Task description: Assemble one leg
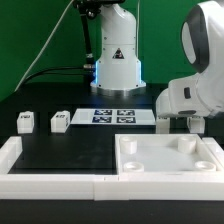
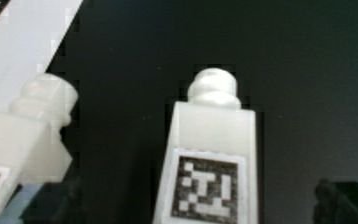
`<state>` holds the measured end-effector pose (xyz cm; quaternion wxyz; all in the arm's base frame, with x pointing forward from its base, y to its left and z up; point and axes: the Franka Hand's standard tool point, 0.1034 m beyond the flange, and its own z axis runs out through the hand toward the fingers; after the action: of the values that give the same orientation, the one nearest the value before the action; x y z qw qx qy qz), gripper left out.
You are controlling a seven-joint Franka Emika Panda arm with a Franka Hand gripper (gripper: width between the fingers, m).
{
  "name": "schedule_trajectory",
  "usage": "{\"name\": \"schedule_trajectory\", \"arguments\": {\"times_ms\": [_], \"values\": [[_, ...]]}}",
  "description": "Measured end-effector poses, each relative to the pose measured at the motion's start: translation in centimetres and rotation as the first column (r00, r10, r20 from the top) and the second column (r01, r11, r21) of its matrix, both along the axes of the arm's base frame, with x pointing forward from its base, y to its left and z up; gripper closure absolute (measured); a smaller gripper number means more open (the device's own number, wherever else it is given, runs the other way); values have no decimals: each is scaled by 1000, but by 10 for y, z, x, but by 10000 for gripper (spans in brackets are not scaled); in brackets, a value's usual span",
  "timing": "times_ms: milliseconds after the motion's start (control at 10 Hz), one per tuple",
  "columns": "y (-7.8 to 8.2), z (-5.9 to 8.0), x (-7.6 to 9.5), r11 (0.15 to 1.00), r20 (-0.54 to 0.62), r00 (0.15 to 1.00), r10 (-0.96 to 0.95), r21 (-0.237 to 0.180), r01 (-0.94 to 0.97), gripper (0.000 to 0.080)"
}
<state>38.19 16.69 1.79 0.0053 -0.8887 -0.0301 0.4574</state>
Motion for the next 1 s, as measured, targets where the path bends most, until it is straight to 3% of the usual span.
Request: {"name": "schedule_trajectory", "arguments": {"times_ms": [500,700,800,1000], "values": [[-1,-9,-11,1000,-16,1000,3,-3,-3,150],[-1,-9,-11,1000,-15,1000,3,-3,-3,424],[-1,-9,-11,1000,-15,1000,3,-3,-3,512],[-1,-9,-11,1000,-16,1000,3,-3,-3,512]]}}
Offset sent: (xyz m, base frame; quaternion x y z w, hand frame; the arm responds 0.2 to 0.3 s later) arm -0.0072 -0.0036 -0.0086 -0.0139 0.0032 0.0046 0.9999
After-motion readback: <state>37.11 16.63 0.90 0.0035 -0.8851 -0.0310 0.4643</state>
